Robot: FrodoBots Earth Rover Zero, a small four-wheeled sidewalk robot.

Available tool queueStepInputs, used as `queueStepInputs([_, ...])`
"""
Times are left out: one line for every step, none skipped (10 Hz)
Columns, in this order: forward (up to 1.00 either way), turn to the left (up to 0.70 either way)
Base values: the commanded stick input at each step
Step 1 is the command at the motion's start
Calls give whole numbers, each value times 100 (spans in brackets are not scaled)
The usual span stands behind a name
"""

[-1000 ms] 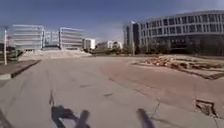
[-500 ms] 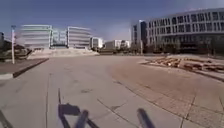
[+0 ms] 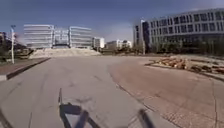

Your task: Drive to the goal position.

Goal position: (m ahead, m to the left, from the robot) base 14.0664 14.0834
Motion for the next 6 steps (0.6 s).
queueStepInputs([70,0])
queueStepInputs([70,4])
queueStepInputs([70,14])
queueStepInputs([70,14])
queueStepInputs([70,14])
queueStepInputs([70,14])
